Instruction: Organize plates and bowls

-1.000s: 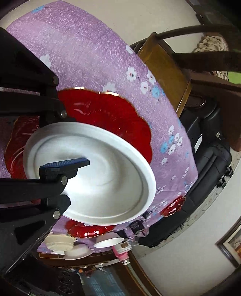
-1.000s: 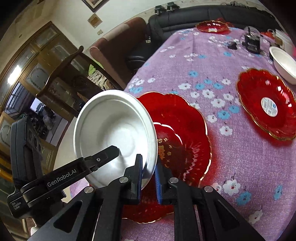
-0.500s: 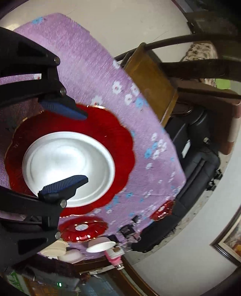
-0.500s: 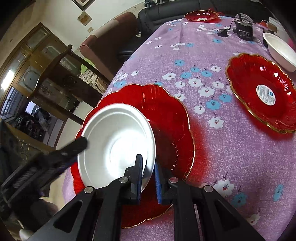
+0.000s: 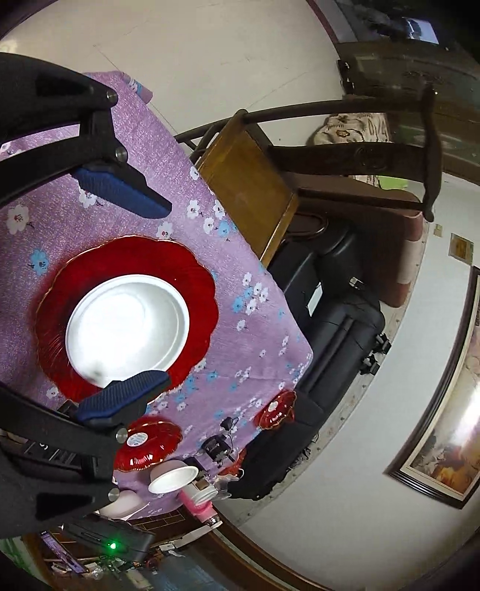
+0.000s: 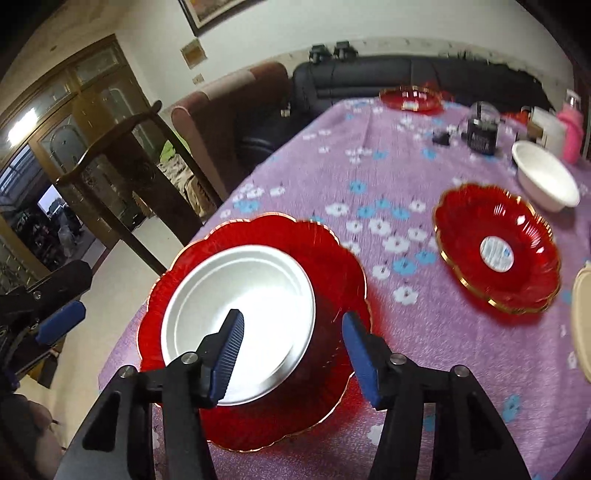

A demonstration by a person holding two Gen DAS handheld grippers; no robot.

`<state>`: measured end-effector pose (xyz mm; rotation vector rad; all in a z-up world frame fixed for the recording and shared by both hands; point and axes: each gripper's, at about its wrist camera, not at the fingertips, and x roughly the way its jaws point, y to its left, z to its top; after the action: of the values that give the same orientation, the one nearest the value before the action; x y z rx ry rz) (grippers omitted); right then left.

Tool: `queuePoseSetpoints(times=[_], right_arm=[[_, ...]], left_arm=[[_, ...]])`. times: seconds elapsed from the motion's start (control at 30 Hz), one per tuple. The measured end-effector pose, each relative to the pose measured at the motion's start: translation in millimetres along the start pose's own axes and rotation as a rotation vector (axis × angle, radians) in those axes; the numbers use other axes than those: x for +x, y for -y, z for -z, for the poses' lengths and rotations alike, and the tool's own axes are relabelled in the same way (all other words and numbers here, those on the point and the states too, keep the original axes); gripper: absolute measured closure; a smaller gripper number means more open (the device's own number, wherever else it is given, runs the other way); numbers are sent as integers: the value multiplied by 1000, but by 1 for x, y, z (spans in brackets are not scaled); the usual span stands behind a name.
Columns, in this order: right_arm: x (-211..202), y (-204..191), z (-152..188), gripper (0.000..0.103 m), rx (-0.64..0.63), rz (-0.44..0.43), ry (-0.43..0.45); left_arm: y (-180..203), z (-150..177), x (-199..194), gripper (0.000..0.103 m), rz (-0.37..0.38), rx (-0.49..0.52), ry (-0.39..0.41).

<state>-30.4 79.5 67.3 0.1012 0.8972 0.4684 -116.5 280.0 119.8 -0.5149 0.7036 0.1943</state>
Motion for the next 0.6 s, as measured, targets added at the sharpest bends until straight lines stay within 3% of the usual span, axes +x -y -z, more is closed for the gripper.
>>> queuePoseSetpoints(times=[0.33, 0.43, 0.6], right_arm=[[-38, 6, 8, 40, -21, 18, 112], [-53, 14, 11, 39, -13, 25, 153], [-71, 34, 14, 37, 18, 36, 202]], left_arm=[[18, 14, -14, 18, 14, 51, 14], [29, 20, -16, 10, 9, 95, 22], [53, 34, -22, 10, 73, 167, 25]])
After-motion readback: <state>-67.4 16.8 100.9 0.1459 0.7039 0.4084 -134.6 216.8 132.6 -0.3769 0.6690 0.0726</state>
